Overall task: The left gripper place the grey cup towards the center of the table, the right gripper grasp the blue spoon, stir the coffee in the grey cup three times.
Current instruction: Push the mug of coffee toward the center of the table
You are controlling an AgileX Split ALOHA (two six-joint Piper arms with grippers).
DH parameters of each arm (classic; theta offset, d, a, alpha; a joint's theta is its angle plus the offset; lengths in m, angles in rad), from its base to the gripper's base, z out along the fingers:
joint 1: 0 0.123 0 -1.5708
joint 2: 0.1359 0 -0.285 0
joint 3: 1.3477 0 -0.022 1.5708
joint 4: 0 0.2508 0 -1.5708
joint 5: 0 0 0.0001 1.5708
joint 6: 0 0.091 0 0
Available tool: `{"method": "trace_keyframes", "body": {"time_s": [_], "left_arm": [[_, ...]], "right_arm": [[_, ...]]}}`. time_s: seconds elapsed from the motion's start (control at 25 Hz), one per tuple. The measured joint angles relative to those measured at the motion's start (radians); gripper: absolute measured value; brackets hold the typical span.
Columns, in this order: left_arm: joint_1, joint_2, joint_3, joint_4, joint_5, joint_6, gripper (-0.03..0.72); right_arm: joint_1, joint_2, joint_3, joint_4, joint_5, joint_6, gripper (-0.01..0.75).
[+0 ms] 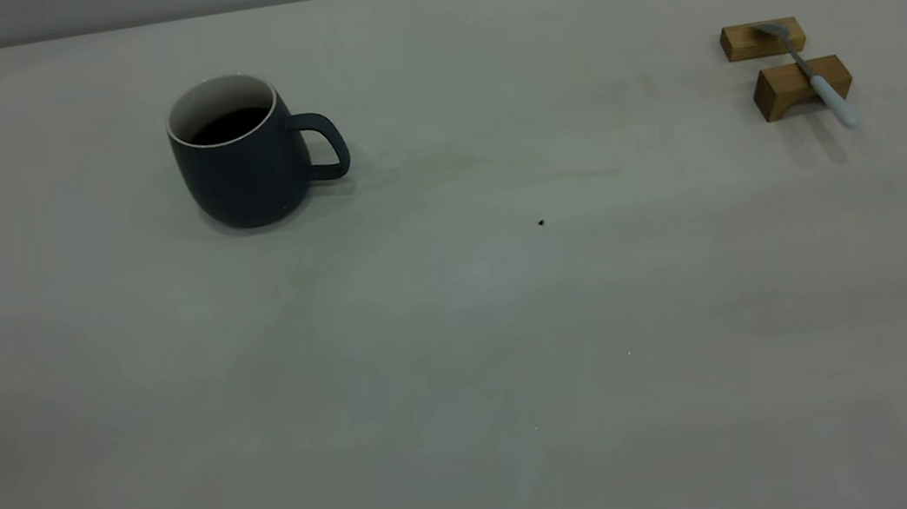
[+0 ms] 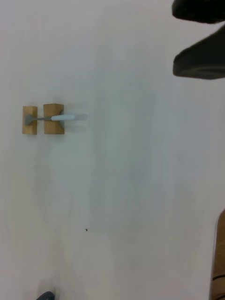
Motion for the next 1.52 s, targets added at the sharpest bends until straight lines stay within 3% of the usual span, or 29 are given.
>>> {"method": "trace_keyframes", "body": {"time_s": [1.32, 1.52], "left_arm": [[0.000, 0.002, -0.001, 0.012, 0.000, 0.000, 0.585], [0.000, 0.143, -0.029, 0.007, 0.002, 0.000, 0.585]], "right_arm": [[0.000, 0.000, 0.000, 0.000, 0.000, 0.000, 0.238], [0.000, 0.000, 0.000, 0.000, 0.000, 0.000, 0.238]]}}
